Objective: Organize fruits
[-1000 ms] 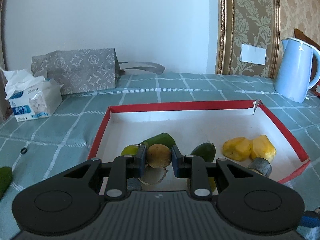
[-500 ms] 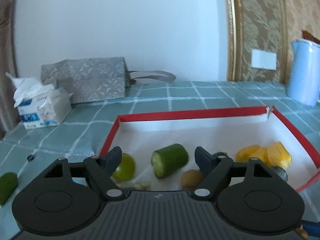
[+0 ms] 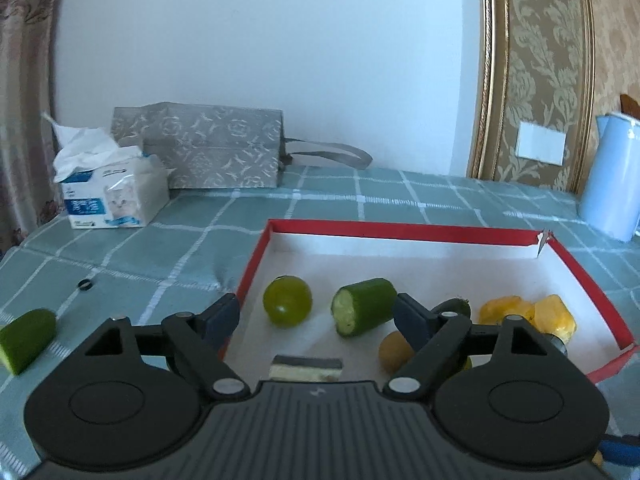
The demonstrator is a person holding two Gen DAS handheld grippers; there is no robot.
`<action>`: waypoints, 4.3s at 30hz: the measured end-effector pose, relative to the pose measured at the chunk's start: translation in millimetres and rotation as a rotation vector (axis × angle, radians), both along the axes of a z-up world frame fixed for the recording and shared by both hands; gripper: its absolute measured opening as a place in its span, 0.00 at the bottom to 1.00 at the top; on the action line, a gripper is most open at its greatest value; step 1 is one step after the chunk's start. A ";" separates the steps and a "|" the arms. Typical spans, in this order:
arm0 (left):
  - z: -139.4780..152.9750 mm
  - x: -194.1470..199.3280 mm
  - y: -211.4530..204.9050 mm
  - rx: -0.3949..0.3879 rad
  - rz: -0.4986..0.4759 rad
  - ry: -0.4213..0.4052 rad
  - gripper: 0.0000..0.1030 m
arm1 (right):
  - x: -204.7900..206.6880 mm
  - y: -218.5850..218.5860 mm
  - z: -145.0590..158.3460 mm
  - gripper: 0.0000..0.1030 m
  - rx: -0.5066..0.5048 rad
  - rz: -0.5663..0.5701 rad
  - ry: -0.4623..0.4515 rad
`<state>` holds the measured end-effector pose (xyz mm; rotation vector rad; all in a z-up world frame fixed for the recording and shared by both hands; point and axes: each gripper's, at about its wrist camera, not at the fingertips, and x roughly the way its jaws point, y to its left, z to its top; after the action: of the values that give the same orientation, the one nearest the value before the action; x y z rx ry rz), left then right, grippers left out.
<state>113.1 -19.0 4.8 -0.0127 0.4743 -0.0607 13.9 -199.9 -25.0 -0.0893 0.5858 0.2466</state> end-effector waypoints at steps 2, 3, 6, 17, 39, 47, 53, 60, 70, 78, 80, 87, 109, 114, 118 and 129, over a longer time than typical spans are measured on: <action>1.1 -9.3 6.1 -0.007 0.015 -0.006 0.82 | -0.8 -0.6 0.5 0.26 0.000 -0.003 -0.006; 1.5 -14.9 9.2 -0.009 0.023 -0.009 0.82 | -0.8 -1.2 0.6 0.26 0.001 -0.004 -0.006; 2.0 -28.4 15.7 -0.006 0.036 -0.008 0.83 | -1.0 -2.3 1.1 0.26 0.002 -0.009 -0.009; -7.2 -50.3 32.2 -0.036 0.029 0.054 0.89 | -1.0 -16.6 15.3 0.26 0.040 -0.067 -0.058; -18.5 -39.7 22.6 0.013 -0.008 0.139 0.89 | 81.3 11.0 36.3 0.26 -0.073 -0.077 -0.072; -20.8 -36.3 23.4 0.007 -0.006 0.162 0.89 | 103.7 20.4 26.4 0.26 -0.112 -0.069 -0.039; -21.7 -34.8 23.2 0.005 -0.006 0.171 0.89 | 116.2 28.0 21.7 0.26 -0.148 -0.065 -0.034; -22.2 -34.8 23.6 0.005 -0.004 0.169 0.89 | 126.4 35.1 20.5 0.30 -0.153 -0.059 -0.045; -22.0 -34.3 23.9 0.008 0.001 0.162 0.89 | 119.2 32.7 24.0 0.79 -0.152 -0.090 -0.083; -19.4 -38.0 24.2 0.006 0.001 0.138 0.89 | 89.2 17.0 31.2 1.00 -0.099 -0.165 -0.116; -18.7 -40.5 23.1 0.013 0.003 0.128 0.89 | 77.1 12.6 32.3 1.00 -0.069 -0.175 -0.112; -18.1 -43.9 16.4 0.038 -0.004 0.117 0.89 | 25.2 10.1 35.8 1.00 -0.071 -0.220 -0.183; 0.4 -97.6 -11.5 0.027 0.034 0.066 0.89 | -7.5 -21.3 14.2 1.00 0.026 -0.446 -0.087; 7.4 -110.3 -20.5 0.023 0.002 0.054 0.93 | -10.8 -24.7 12.3 1.00 0.066 -0.444 -0.063; 12.4 -117.9 -29.3 0.041 -0.014 0.035 0.94 | -14.8 -23.0 14.6 1.00 0.075 -0.440 -0.075; 17.3 -128.0 -44.4 0.092 -0.054 0.007 0.94 | -12.3 -24.2 13.1 1.00 0.080 -0.453 -0.049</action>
<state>-15.0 -63.4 22.1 0.0905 0.4844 -0.0920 1.7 -224.1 -12.0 0.1146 0.5314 -0.1718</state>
